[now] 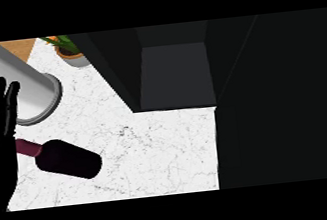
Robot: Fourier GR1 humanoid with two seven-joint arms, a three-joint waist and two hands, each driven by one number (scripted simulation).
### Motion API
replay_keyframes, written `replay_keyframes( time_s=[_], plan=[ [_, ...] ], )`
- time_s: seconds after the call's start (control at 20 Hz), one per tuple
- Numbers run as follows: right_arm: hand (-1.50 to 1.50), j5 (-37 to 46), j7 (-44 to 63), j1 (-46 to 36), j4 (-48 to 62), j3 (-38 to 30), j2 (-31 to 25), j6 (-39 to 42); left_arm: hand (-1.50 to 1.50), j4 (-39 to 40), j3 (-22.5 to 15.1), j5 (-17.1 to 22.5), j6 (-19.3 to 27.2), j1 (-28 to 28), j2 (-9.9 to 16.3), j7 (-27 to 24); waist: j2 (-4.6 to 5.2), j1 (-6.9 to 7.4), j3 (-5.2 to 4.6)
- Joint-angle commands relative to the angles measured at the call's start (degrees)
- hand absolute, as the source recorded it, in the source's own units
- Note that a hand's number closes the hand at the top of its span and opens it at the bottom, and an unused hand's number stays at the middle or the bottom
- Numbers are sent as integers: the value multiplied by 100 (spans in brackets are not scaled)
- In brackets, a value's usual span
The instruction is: Pick up the wine, place it into the cabinet and close the cabinet
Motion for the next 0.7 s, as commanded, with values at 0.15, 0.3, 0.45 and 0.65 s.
replay_keyframes(
  time_s=[0.15,0.3,0.45,0.65],
  plan=[
    [-150,33,-25,667,-441,184,43,110,-150,-95,604,1660,-1152,387,513,-82,-175,-236,-220],
    [-150,-443,294,661,-495,772,63,588,-150,334,-48,2799,-1485,751,-61,382,-158,-190,-244],
    [-150,-663,764,890,-1121,896,-105,747,-150,-177,225,3731,-1565,942,201,981,-206,-200,-222],
    [-150,-1195,1346,819,-1612,482,-315,777,-150,-1057,554,4643,-1152,1178,538,1850,-173,-203,-213]
  ],
)
